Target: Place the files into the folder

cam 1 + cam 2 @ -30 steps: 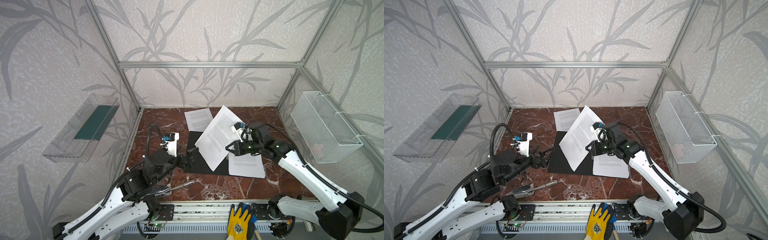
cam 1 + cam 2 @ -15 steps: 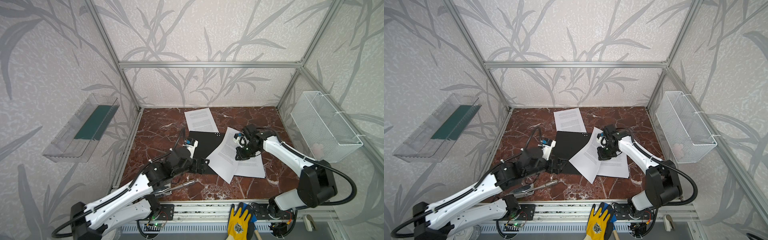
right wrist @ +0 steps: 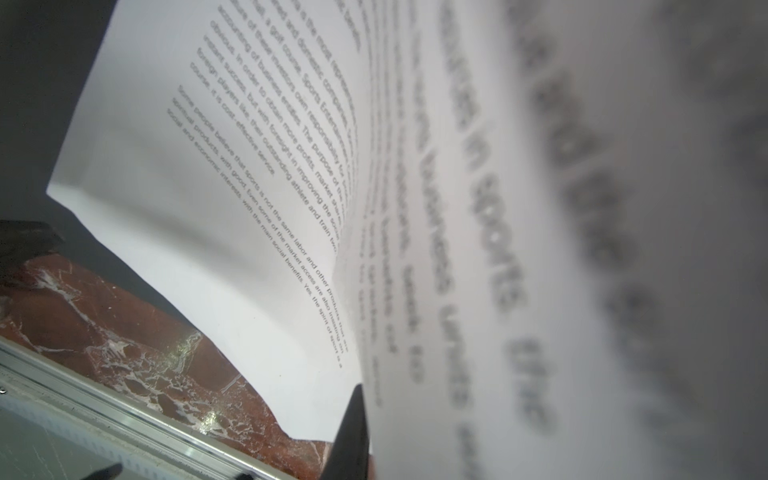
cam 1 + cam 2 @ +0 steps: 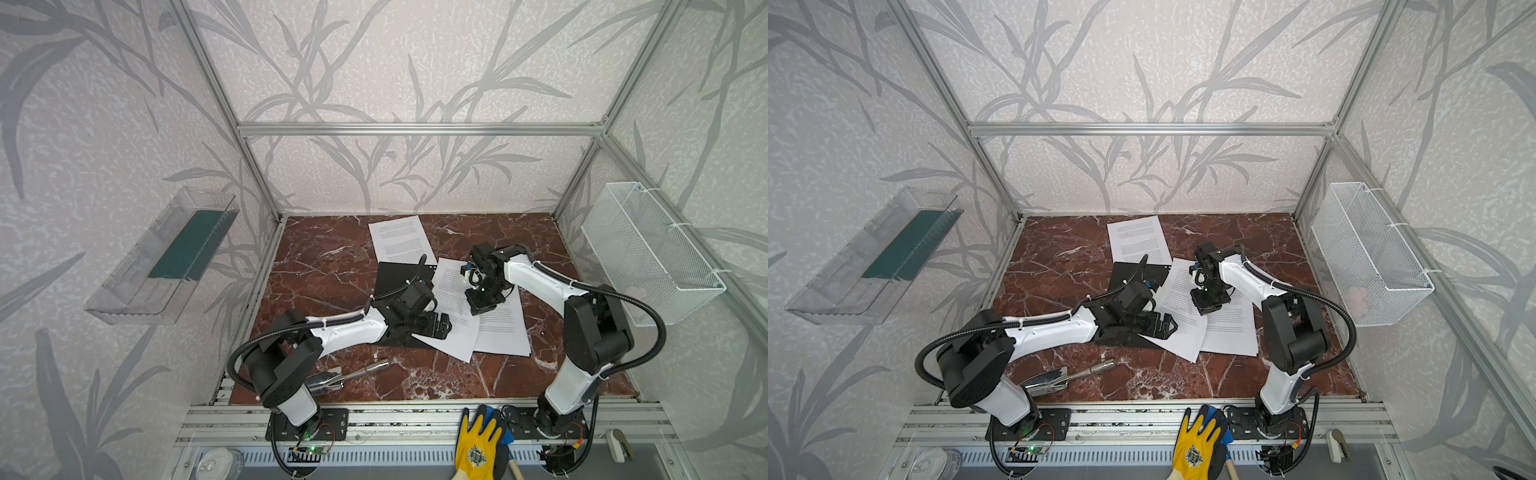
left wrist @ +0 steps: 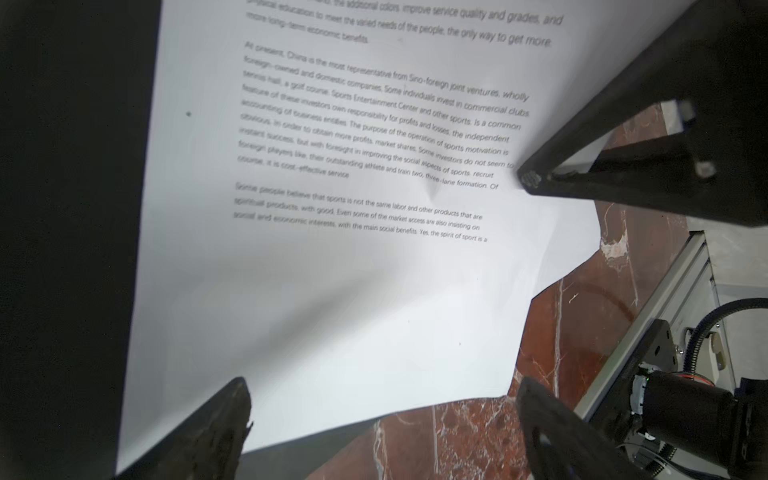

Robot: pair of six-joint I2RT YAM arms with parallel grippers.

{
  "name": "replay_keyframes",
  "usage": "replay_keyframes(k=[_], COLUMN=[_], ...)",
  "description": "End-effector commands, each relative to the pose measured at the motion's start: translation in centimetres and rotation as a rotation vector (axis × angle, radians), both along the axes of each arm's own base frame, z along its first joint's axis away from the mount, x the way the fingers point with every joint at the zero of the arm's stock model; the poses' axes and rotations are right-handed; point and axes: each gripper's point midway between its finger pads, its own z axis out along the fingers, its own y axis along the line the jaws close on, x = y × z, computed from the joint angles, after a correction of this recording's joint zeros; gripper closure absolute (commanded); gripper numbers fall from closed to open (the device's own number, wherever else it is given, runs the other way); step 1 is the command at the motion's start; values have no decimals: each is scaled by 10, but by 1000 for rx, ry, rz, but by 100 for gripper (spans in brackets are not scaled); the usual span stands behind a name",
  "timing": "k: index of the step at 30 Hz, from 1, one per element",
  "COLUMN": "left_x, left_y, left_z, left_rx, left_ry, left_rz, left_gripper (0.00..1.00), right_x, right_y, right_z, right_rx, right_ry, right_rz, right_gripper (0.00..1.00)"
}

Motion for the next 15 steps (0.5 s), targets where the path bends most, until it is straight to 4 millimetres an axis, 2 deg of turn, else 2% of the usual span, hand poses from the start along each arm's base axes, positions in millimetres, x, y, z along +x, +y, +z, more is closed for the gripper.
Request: replay_keyframes(k=[1,5,8,14,15], left_x=[12,12,11,8,7], left_y=[-11,-12,-10,-4,-2], left_z=[1,-22,-32,-53,-56], left_rx=[-50,-46,-44,-7,-3], left_ry=[12,62,69,93,99], left_rz=[-9,-24,-26,-12,-7], left_gripper=[1,1,1,1,1], right_x=[5,9,12,19,21], right_y=[-5,-6,-6,3,4], right_z=[1,1,3,11,18], right_rx=[-42,-29,-5,195,254], right_ry=[7,-2,-19,-69,-101], right_rz=[23,14,-5,-108,-137], right_gripper=[86,80,77,59,57])
